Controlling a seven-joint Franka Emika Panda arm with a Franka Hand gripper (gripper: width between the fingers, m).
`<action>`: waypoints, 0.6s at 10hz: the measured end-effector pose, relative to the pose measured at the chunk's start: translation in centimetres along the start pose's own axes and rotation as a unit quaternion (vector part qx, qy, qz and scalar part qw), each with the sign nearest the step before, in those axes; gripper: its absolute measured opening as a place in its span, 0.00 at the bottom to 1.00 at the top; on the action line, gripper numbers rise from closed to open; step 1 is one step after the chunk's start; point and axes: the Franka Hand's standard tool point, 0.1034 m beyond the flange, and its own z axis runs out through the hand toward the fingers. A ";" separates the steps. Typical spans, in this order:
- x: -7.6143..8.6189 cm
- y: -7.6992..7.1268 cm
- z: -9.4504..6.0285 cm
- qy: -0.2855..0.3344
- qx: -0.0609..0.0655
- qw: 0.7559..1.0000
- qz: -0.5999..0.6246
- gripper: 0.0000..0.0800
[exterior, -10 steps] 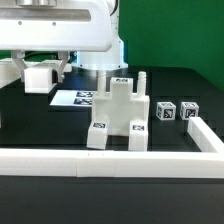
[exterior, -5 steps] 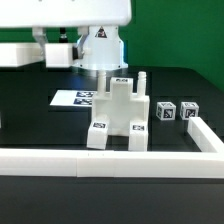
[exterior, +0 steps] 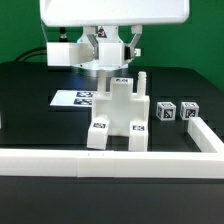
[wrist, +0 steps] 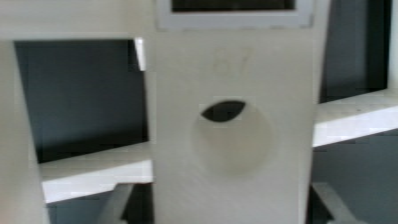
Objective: Assemble chair
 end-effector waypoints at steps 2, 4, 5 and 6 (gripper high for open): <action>-0.1 0.0 0.1 -0.001 -0.001 1.000 0.000 0.36; -0.9 -1.4 0.6 -0.008 -0.014 0.999 -0.040 0.36; -1.3 -2.2 0.7 -0.014 -0.016 0.998 -0.050 0.36; -1.6 -2.7 0.9 -0.017 -0.018 0.999 -0.045 0.36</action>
Offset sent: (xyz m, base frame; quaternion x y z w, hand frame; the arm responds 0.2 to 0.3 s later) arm -0.0221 0.0382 -0.0068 -0.0638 -0.0308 -0.1258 0.9895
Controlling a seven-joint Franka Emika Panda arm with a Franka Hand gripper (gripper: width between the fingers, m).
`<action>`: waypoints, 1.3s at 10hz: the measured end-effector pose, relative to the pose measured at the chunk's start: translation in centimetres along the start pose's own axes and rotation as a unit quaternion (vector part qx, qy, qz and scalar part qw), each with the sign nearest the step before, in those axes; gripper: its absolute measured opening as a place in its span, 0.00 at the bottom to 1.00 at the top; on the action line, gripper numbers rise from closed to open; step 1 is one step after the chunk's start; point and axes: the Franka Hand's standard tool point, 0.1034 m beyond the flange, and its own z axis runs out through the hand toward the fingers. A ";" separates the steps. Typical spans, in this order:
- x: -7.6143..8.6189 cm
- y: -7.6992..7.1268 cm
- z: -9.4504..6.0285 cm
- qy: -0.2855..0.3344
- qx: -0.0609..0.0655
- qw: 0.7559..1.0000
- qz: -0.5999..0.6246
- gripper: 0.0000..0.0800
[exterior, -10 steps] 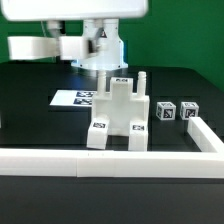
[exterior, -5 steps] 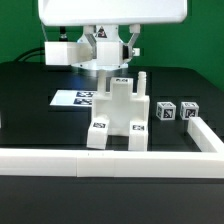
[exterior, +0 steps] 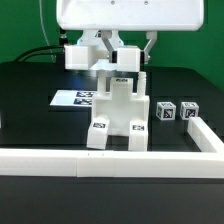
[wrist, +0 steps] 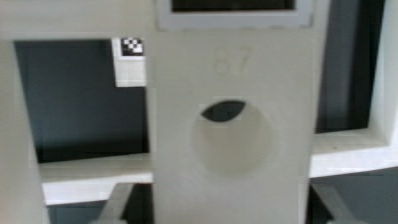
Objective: Assemble chair
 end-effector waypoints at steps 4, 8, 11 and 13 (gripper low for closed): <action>0.0 -0.2 0.9 0.012 0.001 1.000 -0.008 0.36; -1.1 -1.8 0.9 0.010 0.004 1.000 0.023 0.36; -1.8 -1.6 1.2 0.014 0.003 0.999 0.030 0.36; -1.6 -1.5 1.2 0.021 0.002 0.999 0.029 0.36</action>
Offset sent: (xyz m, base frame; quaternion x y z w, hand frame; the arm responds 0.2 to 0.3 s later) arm 0.0000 0.0000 0.0000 0.0000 0.0000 0.0000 1.0000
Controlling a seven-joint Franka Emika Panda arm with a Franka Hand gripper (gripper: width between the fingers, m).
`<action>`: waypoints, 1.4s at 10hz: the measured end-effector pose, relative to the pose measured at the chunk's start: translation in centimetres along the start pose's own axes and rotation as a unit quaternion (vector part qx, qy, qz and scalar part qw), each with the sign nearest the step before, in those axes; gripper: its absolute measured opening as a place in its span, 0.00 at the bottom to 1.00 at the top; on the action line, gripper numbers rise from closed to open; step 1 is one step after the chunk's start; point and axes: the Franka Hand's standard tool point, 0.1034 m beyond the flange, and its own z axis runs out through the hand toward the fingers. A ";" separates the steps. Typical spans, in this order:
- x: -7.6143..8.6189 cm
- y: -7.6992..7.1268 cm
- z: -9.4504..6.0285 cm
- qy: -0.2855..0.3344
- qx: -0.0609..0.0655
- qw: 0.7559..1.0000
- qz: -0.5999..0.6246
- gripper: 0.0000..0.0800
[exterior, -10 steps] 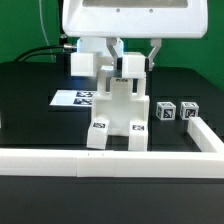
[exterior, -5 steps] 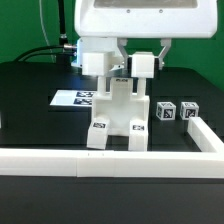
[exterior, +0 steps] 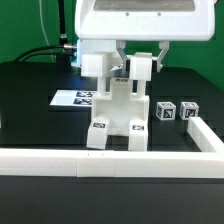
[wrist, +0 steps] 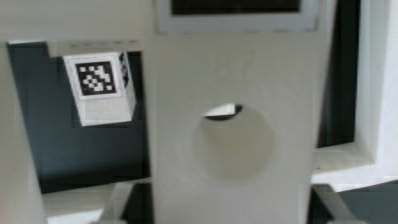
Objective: Assemble chair
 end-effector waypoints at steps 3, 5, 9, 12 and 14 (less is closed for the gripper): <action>-0.1 0.1 0.0 0.002 0.000 1.000 -0.005 0.36; -0.1 0.1 0.0 0.003 0.000 1.000 -0.007 0.36; 0.0 0.5 -0.1 0.011 0.000 1.000 -0.007 0.36; 0.0 0.4 -0.1 0.011 0.000 1.000 -0.007 0.36; -0.3 0.0 -0.1 0.011 0.000 1.000 -0.010 0.36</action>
Offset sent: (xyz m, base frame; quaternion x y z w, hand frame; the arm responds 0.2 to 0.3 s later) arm -0.0091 0.0006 -0.0008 -0.0050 0.0044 -0.0170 0.9998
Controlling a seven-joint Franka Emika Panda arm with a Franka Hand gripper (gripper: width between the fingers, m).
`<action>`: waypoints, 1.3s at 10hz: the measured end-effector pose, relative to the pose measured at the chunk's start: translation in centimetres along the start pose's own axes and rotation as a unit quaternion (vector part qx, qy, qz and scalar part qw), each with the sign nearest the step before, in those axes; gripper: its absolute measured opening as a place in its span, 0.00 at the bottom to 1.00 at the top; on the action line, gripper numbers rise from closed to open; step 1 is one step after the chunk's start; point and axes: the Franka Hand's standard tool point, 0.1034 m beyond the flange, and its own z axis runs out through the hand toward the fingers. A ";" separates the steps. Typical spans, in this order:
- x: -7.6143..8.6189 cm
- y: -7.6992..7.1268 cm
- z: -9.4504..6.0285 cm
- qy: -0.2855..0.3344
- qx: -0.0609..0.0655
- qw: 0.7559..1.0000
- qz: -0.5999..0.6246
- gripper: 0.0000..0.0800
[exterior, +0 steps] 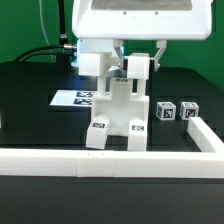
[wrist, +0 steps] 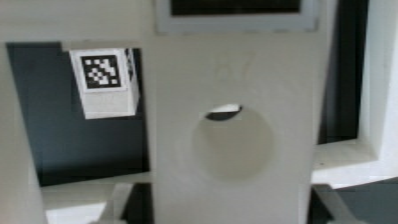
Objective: Assemble chair
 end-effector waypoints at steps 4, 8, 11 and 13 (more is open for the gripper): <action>-1.2 -1.1 -0.1 0.009 0.003 1.000 -0.007 0.36; -1.3 -0.9 -0.1 0.009 0.003 1.000 -0.007 0.36; -1.1 0.2 -0.2 0.013 0.005 1.000 0.018 0.36; -1.1 0.0 -0.2 0.013 0.005 1.000 0.016 0.36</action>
Offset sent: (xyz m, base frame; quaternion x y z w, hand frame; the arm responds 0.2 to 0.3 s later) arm -0.0268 0.0074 -0.0027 0.0013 0.0111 0.0086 0.9999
